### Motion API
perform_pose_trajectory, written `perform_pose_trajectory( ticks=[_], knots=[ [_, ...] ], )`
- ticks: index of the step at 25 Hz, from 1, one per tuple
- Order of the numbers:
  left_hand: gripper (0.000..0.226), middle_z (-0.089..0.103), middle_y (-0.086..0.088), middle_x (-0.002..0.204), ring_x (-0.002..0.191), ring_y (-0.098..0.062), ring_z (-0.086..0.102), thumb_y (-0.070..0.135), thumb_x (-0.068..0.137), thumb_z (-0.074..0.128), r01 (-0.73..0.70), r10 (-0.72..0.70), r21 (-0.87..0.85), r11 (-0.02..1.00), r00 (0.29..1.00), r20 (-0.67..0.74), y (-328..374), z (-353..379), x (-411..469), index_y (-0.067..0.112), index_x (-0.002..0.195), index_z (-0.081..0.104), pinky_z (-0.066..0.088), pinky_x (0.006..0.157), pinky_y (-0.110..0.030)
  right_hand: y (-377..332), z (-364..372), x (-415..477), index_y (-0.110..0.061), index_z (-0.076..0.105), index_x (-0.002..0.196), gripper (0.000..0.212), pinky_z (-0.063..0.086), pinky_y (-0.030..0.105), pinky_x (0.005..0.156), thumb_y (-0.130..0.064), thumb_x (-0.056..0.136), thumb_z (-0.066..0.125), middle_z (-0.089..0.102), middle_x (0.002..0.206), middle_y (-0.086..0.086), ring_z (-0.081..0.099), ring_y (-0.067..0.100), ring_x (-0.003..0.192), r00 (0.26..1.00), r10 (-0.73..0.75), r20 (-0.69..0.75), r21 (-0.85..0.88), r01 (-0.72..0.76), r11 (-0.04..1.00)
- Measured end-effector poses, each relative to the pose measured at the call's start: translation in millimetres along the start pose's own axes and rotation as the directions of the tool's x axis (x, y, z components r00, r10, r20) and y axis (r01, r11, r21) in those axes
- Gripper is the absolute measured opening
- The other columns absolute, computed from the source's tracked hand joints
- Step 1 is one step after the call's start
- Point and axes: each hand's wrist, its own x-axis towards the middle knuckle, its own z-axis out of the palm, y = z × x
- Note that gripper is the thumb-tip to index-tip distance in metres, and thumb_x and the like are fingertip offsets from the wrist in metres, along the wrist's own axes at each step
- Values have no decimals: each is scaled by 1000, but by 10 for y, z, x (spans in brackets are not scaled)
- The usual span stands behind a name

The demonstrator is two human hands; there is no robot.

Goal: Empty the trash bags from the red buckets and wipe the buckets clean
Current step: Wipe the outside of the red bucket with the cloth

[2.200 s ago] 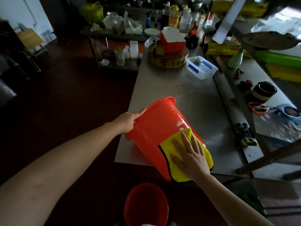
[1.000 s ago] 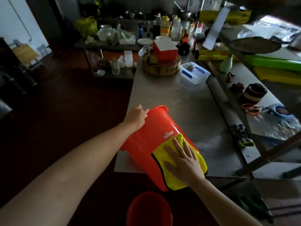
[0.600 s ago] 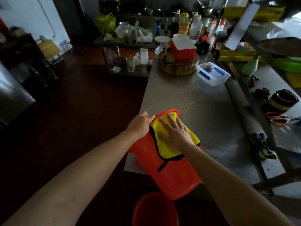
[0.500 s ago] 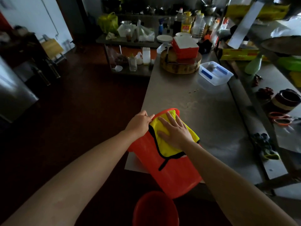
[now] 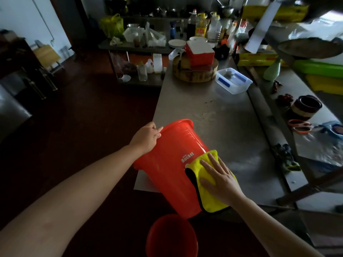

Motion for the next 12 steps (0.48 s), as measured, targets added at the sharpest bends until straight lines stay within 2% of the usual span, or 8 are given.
perform_pose_trajectory(
  ticks=[5, 8, 9, 12],
  knots=[
    [39, 46, 5, 95, 75, -8, 51, 20, 104, 50, -7, 7, 13, 1000, 1000, -22, -139, -22, -250, 13, 143, 51, 39, 69, -16, -216, -48, 394, -68, 4, 148, 71, 19, 50, 124, -90, 82, 18, -12, 165, -25, -13, 16, 155, 990, -87, 111, -24, 90, 996],
    [35, 46, 5, 94, 73, -7, 49, 19, 104, 51, 10, -9, 10, 1000, 998, -55, -210, 0, -365, 7, 136, 58, 35, 64, -10, -468, -67, 844, -67, 4, 149, 74, 19, 50, 124, -91, 81, 21, -10, 167, -22, -10, 19, 156, 992, -50, 117, -7, 51, 999],
    [34, 46, 3, 94, 74, -9, 51, 18, 103, 52, 11, -11, 6, 1000, 998, -62, -255, 23, -408, 5, 133, 60, 40, 66, -13, -568, -62, 997, -66, 3, 150, 74, 18, 50, 124, -89, 82, 24, -10, 167, -21, -10, 20, 156, 991, -34, 131, -6, 35, 999],
    [31, 48, 2, 98, 86, -16, 55, 20, 102, 53, 22, -22, -6, 1000, 996, -86, -420, 112, -506, 3, 125, 66, 54, 78, -35, -810, -66, 1399, -61, 4, 153, 71, 16, 50, 125, -80, 90, 31, -11, 167, -18, -11, 22, 156, 985, -19, 170, -16, 22, 1000]
  ],
)
